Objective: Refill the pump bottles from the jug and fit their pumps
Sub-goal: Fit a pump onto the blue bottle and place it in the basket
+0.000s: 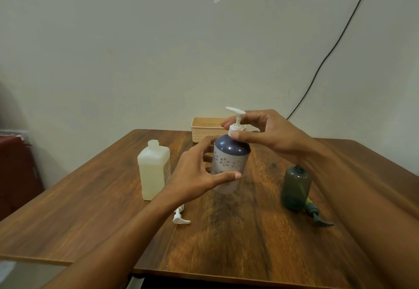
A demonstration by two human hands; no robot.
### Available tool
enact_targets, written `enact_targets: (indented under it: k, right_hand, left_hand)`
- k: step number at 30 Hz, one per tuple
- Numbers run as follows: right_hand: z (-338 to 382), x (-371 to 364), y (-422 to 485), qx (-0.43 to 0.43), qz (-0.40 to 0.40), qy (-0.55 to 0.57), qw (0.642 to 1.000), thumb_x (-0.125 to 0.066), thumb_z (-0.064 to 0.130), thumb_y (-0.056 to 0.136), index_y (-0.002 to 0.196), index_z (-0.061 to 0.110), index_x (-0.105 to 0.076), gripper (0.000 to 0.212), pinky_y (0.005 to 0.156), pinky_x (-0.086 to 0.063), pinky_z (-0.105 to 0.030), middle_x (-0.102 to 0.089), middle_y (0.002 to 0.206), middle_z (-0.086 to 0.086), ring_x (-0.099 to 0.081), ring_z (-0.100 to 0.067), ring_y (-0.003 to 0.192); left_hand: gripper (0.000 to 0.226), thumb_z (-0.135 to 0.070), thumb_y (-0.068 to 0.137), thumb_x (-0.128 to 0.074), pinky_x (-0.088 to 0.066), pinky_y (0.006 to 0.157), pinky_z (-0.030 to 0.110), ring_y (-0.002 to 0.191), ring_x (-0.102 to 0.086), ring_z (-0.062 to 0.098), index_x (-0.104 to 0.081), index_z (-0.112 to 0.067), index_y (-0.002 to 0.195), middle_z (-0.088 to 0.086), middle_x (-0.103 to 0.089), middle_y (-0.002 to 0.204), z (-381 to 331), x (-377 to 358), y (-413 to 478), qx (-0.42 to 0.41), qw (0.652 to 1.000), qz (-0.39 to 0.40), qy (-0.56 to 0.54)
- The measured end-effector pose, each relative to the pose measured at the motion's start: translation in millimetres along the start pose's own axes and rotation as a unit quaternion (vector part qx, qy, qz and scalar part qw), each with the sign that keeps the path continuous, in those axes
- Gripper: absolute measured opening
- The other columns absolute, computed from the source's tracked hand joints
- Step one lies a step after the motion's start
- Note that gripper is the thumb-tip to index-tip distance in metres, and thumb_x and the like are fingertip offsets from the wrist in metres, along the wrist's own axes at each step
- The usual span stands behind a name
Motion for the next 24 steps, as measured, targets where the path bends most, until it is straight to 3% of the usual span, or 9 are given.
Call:
enact_targets:
  k: [5,7,9,11,13,16,21,24]
  right_hand:
    - [1,-12,5,0.0,-0.091,-0.071,0.993,-0.078,0.064,0.074,0.102,0.018,-0.077,0.054,0.087,-0.059,-0.028,-0.074,0.1,0.018,-0.069,-0.002,0.099]
    - [1,-15,5,-0.004,-0.089,-0.077,0.993,-0.072,0.071,0.075,0.108,0.024,-0.074,0.058,0.081,-0.056,-0.021,-0.071,0.104,0.019,-0.069,-0.003,0.099]
    - [1,-12,4,-0.015,-0.055,-0.052,0.997,-0.067,0.076,0.076,0.12,0.034,-0.071,0.061,0.085,-0.052,-0.019,-0.068,0.121,0.022,-0.065,0.0,0.111]
    - [2,-5,2,-0.022,-0.012,-0.008,1.0,-0.068,0.068,0.084,0.128,0.041,-0.071,0.051,0.097,-0.053,-0.026,-0.067,0.134,0.023,-0.061,-0.002,0.126]
    - [4,1,-1,-0.007,0.015,0.008,1.0,-0.072,0.054,0.093,0.123,0.038,-0.077,0.035,0.104,-0.053,-0.034,-0.069,0.137,0.02,-0.061,-0.004,0.131]
    - [5,6,-4,-0.002,-0.007,0.019,1.0,-0.08,0.042,0.086,0.108,0.025,-0.083,0.028,0.095,-0.056,-0.03,-0.076,0.124,0.013,-0.068,-0.003,0.119]
    - [3,-8,-1,0.002,-0.119,-0.046,0.992,-0.08,0.061,0.069,0.098,0.013,-0.076,0.056,0.078,-0.06,-0.026,-0.078,0.098,0.003,-0.074,-0.014,0.094]
    - [1,-6,-2,-0.013,-0.082,-0.031,0.996,-0.074,0.062,0.079,0.111,0.022,-0.075,0.051,0.076,-0.058,-0.019,-0.078,0.11,0.01,-0.074,-0.004,0.102]
  left_hand:
    - [0.094,-0.06,0.069,-0.085,-0.059,0.091,0.027,0.117,-0.061,0.006,-0.044,-0.035,0.149,-0.011,-0.06,0.14,-2,-4,-1,0.0,1.0,0.006,0.006]
    - [0.095,-0.061,0.069,-0.085,-0.059,0.093,0.028,0.119,-0.061,0.008,-0.044,-0.033,0.149,-0.01,-0.059,0.141,-2,-5,0,0.004,1.0,0.003,0.004]
    - [0.093,-0.059,0.069,-0.085,-0.058,0.091,0.023,0.118,-0.062,0.006,-0.046,-0.031,0.148,-0.011,-0.06,0.14,-3,-4,0,0.002,1.0,-0.002,0.001]
    - [0.091,-0.057,0.069,-0.086,-0.058,0.09,0.021,0.118,-0.062,0.005,-0.047,-0.03,0.147,-0.012,-0.061,0.138,-4,-3,1,-0.001,1.0,-0.004,-0.003]
    - [0.09,-0.056,0.069,-0.086,-0.058,0.092,0.024,0.118,-0.062,0.006,-0.048,-0.03,0.146,-0.011,-0.062,0.136,-4,-3,1,-0.004,1.0,-0.003,-0.007]
    - [0.091,-0.058,0.069,-0.085,-0.057,0.093,0.024,0.119,-0.061,0.007,-0.047,-0.031,0.147,-0.011,-0.061,0.138,-4,-5,0,-0.003,1.0,-0.001,-0.004]
    - [0.094,-0.056,0.069,-0.087,-0.056,0.096,0.027,0.12,-0.061,0.007,-0.044,-0.034,0.149,-0.011,-0.06,0.141,-6,-9,-2,0.001,1.0,0.004,0.0]
    - [0.093,-0.055,0.069,-0.086,-0.055,0.095,0.023,0.121,-0.06,0.007,-0.045,-0.031,0.148,-0.009,-0.06,0.141,-6,-8,-1,0.004,1.0,0.002,-0.01]
Point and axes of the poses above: each hand's wrist, its own y-axis towards the middle knuckle, its own x-axis out of the back of the hand, z = x × y, the point moved 2 cm from there along y, towards the middle knuckle
